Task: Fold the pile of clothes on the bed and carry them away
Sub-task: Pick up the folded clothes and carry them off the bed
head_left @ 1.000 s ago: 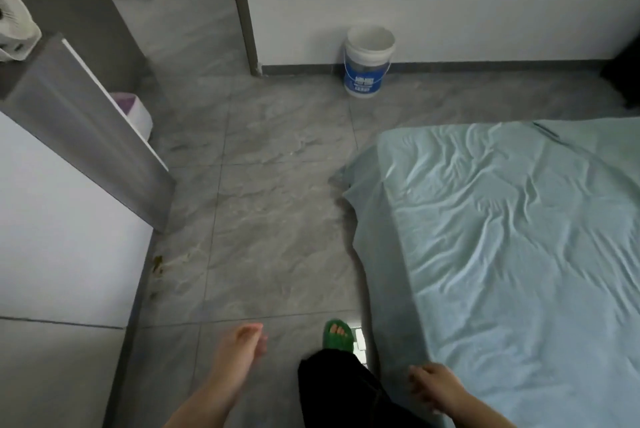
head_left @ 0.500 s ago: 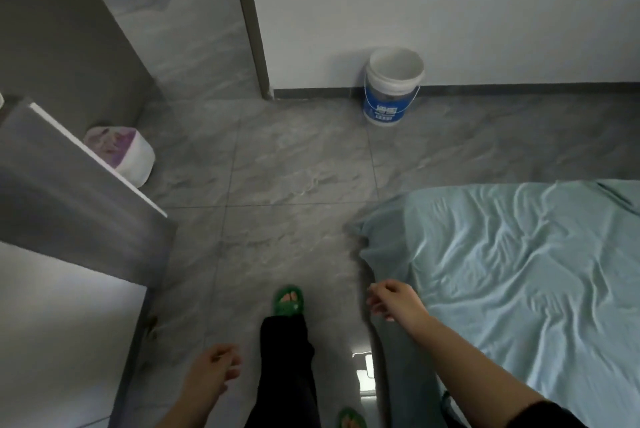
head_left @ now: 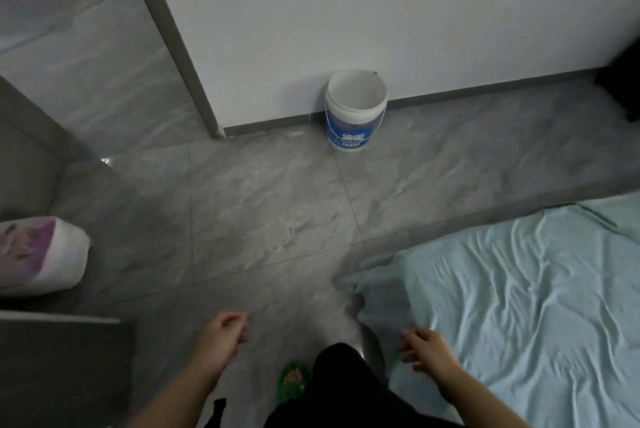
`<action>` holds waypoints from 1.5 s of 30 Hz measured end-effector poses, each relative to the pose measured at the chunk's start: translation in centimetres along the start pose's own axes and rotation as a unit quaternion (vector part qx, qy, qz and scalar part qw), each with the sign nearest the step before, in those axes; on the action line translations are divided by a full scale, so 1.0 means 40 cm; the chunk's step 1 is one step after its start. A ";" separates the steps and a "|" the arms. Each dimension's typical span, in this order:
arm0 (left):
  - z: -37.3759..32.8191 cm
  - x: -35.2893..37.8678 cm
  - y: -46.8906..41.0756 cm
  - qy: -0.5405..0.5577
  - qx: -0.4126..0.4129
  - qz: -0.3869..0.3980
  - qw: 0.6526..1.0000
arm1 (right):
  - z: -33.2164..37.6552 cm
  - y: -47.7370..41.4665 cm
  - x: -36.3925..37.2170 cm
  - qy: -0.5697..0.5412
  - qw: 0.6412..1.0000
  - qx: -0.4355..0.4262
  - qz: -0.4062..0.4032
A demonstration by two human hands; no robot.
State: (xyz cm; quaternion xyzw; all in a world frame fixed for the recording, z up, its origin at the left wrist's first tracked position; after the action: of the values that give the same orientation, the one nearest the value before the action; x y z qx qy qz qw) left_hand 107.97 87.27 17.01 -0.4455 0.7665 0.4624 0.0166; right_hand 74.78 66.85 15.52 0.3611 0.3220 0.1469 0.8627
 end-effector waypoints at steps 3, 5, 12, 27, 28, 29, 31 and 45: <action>-0.166 0.058 -0.085 0.050 0.007 0.007 0.999 | 0.046 -0.087 -0.037 0.000 0.999 0.037 -0.019; -0.276 0.107 -0.133 0.058 0.017 0.013 0.998 | 0.095 -0.155 -0.054 -0.008 0.998 0.054 -0.028; -0.592 0.269 -0.268 -0.004 0.034 0.027 0.999 | 0.402 -0.404 -0.059 0.006 1.000 0.007 -0.024; -1.285 0.791 -0.637 -0.243 0.145 0.127 0.951 | 0.821 -0.831 -0.291 -0.264 0.945 0.104 -0.164; -1.338 0.847 -0.647 -0.257 0.155 0.145 0.943 | 0.810 -0.845 -0.307 -0.290 0.931 0.129 -0.181; -1.389 0.903 -0.647 -0.275 0.165 0.164 0.933 | 0.797 -0.852 -0.320 -0.317 0.915 0.155 -0.196; -1.481 1.020 -0.628 -0.310 0.182 0.214 0.908 | 0.769 -0.855 -0.337 -0.354 0.887 0.196 -0.223; -1.707 1.789 -0.273 -0.385 0.229 0.375 0.812 | 0.615 -0.842 -0.569 -0.560 0.683 0.357 -0.303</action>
State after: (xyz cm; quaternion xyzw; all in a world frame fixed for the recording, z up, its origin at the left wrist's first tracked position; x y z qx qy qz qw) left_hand 98.86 -11.82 17.18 0.1079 0.8887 0.3776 0.2366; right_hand 74.69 19.36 14.67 0.5397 -0.1008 -0.4784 0.6853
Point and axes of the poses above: each hand's wrist, its own y-axis away from the middle knuckle, its own x-axis out of the palm, z = x × y, the point moved 8 cm from there along -y, towards the middle knuckle, and after that the axes turned 10 degrees about -z, right-handed, at the moved point
